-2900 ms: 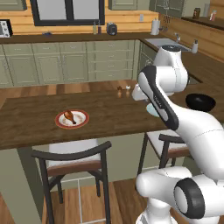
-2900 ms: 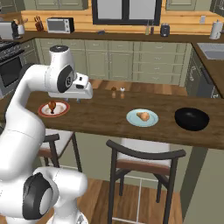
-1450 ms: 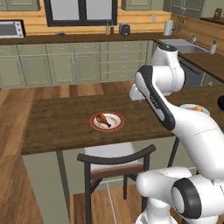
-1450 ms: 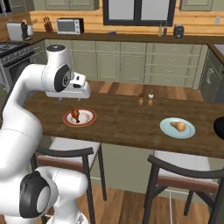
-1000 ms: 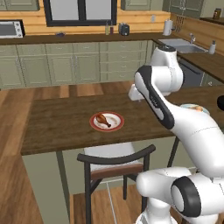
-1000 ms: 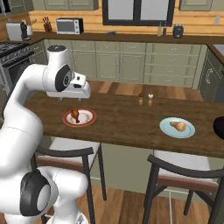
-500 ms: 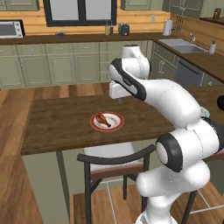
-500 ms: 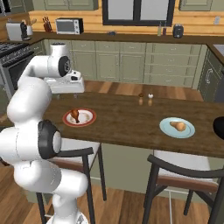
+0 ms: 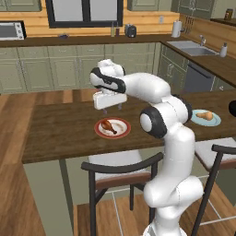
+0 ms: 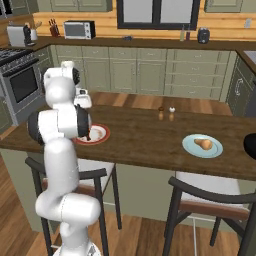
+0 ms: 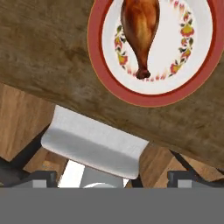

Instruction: Pick the chicken drumstick and squash from their plates and place them in the bowl. Then put the bowl in the fridge.

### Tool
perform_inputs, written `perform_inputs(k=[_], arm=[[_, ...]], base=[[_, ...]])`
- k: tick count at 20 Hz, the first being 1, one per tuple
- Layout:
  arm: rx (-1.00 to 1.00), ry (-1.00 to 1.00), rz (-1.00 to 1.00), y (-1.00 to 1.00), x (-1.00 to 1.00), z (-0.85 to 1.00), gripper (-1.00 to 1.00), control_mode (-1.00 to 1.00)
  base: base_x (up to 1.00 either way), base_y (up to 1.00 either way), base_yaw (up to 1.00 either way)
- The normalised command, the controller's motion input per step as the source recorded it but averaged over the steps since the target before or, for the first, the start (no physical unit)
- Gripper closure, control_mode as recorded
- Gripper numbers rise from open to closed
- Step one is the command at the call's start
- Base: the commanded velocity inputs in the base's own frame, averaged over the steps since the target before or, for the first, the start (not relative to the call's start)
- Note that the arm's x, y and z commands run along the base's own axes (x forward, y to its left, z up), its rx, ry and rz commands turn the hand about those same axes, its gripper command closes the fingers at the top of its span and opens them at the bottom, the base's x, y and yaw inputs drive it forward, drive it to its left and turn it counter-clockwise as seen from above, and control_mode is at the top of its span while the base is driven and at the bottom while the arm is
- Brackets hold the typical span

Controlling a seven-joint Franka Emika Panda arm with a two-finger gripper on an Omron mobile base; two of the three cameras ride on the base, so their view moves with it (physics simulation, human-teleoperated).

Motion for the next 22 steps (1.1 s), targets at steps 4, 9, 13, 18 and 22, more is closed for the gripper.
perform_inputs(k=[4,9,13,18,22], arm=[[0.03,-0.12,0.15,0.03,0.45,-0.85,-1.0,-1.0],[0.0,-0.24,0.08,-0.1,0.54,-0.61,-1.0,-1.0],[0.12,-0.05,0.12,-0.19,0.44,-0.71,-1.0,-1.0],[0.11,-0.01,0.09,-0.03,0.07,-0.57,-1.0,-1.0],[0.01,-0.02,0.05,0.0,0.01,-0.48,-1.0,-1.0]], base=[[0.0,0.0,0.0],[0.0,0.0,0.0],[0.0,0.0,0.0],[0.0,0.0,0.0],[0.0,0.0,0.0]])
